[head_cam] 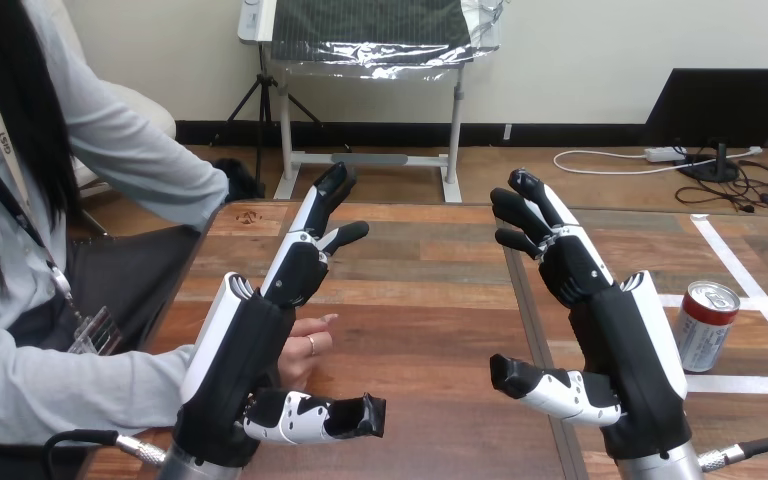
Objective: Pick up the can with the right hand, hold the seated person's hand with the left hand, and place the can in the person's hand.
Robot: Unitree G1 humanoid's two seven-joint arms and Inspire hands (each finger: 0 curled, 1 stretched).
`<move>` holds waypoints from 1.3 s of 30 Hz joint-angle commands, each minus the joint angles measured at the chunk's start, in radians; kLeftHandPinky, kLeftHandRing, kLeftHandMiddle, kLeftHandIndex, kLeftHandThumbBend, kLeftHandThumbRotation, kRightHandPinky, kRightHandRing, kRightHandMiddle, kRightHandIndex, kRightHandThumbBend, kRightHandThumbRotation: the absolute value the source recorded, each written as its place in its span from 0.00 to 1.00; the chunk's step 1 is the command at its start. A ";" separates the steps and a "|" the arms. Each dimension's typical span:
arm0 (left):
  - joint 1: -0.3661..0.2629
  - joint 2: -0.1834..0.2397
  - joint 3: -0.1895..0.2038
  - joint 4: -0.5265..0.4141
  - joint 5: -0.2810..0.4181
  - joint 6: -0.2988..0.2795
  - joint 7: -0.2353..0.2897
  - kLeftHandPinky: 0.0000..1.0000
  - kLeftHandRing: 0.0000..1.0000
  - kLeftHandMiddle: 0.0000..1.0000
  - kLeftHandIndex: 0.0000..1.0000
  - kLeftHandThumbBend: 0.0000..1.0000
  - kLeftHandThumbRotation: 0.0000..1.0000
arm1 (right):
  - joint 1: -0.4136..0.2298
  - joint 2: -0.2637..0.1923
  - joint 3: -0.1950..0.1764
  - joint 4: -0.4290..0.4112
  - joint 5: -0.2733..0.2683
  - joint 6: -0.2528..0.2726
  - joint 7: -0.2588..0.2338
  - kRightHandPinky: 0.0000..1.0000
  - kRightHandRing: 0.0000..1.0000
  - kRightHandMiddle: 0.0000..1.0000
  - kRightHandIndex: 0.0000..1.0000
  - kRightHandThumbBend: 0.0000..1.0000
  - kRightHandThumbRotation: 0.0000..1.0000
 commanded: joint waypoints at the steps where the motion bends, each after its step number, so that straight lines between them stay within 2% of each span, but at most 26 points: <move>1: -0.059 -0.010 0.008 -0.018 -0.019 0.000 -0.004 0.89 1.00 1.00 1.00 1.00 0.68 | -0.042 0.006 -0.012 -0.007 0.008 -0.007 -0.010 0.86 0.91 0.90 0.94 1.00 0.66; 26: -0.066 -0.016 0.017 -0.011 -0.012 -0.002 -0.009 0.90 1.00 1.00 1.00 1.00 0.68 | -0.044 0.001 -0.011 -0.007 0.020 -0.007 -0.003 0.85 0.90 0.90 0.94 1.00 0.66; 39: -0.065 -0.016 0.015 -0.009 -0.021 0.003 -0.015 0.89 1.00 1.00 1.00 1.00 0.67 | -0.046 0.002 -0.020 -0.004 0.003 -0.016 -0.014 0.84 0.90 0.91 0.95 1.00 0.67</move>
